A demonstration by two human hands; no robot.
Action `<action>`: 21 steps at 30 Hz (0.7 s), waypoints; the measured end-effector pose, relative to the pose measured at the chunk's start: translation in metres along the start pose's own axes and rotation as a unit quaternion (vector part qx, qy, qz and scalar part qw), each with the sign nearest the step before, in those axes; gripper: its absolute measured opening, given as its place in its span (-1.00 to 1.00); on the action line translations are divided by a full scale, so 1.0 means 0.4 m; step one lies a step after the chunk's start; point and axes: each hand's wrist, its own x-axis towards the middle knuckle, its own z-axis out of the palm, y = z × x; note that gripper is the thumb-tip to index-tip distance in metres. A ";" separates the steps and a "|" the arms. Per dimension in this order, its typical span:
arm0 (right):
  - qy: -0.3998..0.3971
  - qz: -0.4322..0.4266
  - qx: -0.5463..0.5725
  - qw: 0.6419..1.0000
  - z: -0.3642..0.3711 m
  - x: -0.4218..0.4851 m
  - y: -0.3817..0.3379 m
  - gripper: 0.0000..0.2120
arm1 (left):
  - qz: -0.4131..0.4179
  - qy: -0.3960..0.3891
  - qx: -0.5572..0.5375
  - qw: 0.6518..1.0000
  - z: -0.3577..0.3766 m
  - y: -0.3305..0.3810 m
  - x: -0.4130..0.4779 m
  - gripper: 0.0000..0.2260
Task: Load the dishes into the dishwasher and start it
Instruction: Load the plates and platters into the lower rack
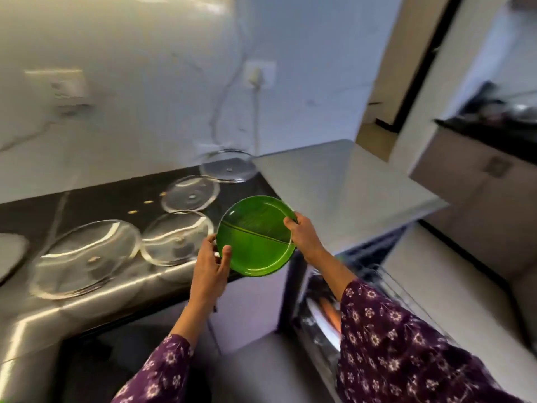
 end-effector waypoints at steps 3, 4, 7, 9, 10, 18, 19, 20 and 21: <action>0.059 0.049 -0.014 0.997 -0.250 -0.039 0.134 -0.76 | 0.025 -0.096 -0.006 0.995 0.217 0.096 -0.043 -0.71; 0.076 0.059 -0.019 0.995 -0.322 -0.047 0.185 -0.80 | 0.027 -0.130 -0.002 0.991 0.278 0.121 -0.056 -0.69; 0.136 0.090 -0.033 0.986 -0.497 -0.094 0.284 -0.92 | 0.039 -0.203 0.022 0.978 0.434 0.177 -0.073 -0.59; 0.166 0.112 -0.060 0.978 -0.595 -0.117 0.354 -0.93 | 0.058 -0.244 0.040 0.967 0.522 0.207 -0.069 -0.58; 0.176 0.121 -0.075 0.974 -0.632 -0.124 0.386 -0.92 | 0.072 -0.256 0.053 0.963 0.554 0.220 -0.061 -0.60; 0.139 0.199 -0.210 0.947 -0.793 -0.096 0.679 -0.82 | 0.236 -0.253 0.179 0.921 0.862 0.279 0.129 -0.60; 0.120 0.209 -0.221 0.945 -0.795 -0.081 0.727 -0.79 | 0.249 -0.247 0.191 0.917 0.900 0.280 0.149 -0.59; 0.106 0.219 -0.235 0.941 -0.792 -0.067 0.766 -0.76 | 0.260 -0.246 0.199 0.912 0.928 0.280 0.164 -0.59; 0.095 0.228 -0.254 0.935 -0.791 -0.041 0.812 -0.74 | 0.269 -0.249 0.206 0.907 0.963 0.277 0.179 -0.59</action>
